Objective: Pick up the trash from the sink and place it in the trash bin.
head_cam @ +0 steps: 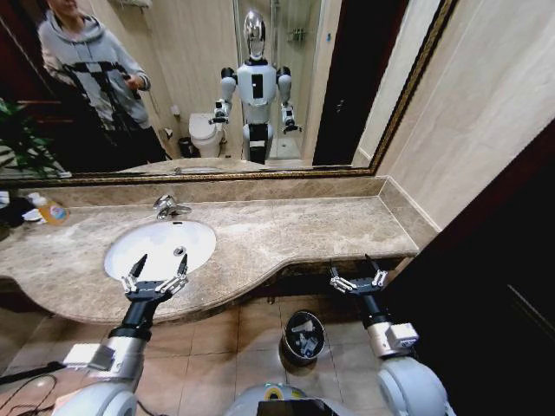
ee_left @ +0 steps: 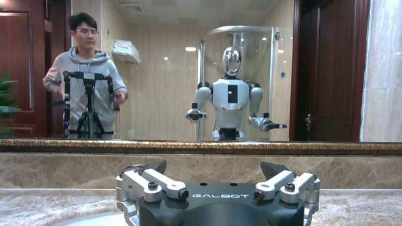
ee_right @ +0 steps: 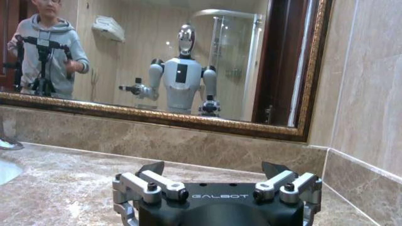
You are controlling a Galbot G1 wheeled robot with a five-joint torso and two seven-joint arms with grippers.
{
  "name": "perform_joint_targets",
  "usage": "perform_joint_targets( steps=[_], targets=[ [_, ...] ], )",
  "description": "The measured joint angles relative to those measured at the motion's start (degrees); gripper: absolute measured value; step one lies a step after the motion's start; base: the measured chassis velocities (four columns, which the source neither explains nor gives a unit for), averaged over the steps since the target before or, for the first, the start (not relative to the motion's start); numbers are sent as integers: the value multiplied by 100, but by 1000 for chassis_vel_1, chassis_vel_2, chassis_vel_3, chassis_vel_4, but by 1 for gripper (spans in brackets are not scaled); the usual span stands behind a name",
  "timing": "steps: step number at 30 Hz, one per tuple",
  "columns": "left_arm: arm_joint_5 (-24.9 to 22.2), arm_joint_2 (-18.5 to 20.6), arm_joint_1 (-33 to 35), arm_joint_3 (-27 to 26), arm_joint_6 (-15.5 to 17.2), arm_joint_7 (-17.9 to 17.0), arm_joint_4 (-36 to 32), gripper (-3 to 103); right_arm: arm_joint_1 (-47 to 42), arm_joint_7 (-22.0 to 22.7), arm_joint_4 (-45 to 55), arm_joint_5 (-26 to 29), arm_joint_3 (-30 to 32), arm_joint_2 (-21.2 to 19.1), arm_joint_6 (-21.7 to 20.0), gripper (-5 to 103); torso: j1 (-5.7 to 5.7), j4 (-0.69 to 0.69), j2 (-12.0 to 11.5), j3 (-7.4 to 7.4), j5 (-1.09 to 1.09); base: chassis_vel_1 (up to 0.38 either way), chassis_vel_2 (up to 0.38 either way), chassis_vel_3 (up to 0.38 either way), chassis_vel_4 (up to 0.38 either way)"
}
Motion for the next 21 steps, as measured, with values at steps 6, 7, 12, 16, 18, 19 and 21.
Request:
perform_joint_targets(
  steps=[6, 7, 12, 16, 18, 19, 21],
  targets=[
    [0, 0, 0, 0, 0, 0, 0, 100, 2, 1, -1, 2, 0, 2, -1, 100, 0, 0, 0, 0, 0, 0, 0, 0, 0],
    [0, 0, 0, 0, 0, 0, 0, 100, 2, 2, -1, 3, 0, 2, -1, 100, 0, 0, 0, 0, 0, 0, 0, 0, 0],
    [0, 0, 0, 0, 0, 0, 0, 100, 3, 4, -3, 7, 1, 3, -1, 100, 0, 0, 0, 0, 0, 0, 0, 0, 0],
    [0, 0, 0, 0, 0, 0, 0, 100, 4, 5, -4, 9, 3, 3, -1, 100, 0, 0, 0, 0, 0, 0, 0, 0, 0],
    [0, 0, 0, 0, 0, 0, 0, 100, 4, 6, -5, 10, 3, 3, -1, 100, 0, 0, 0, 0, 0, 0, 0, 0, 0],
    [0, 0, 0, 0, 0, 0, 0, 100, 4, 6, -5, 10, 3, 3, -1, 100, 0, 0, 0, 0, 0, 0, 0, 0, 0],
    [0, 0, 0, 0, 0, 0, 0, 100, 5, 7, -6, 11, 3, 3, -1, 100, 0, 0, 0, 0, 0, 0, 0, 0, 0]
  ],
)
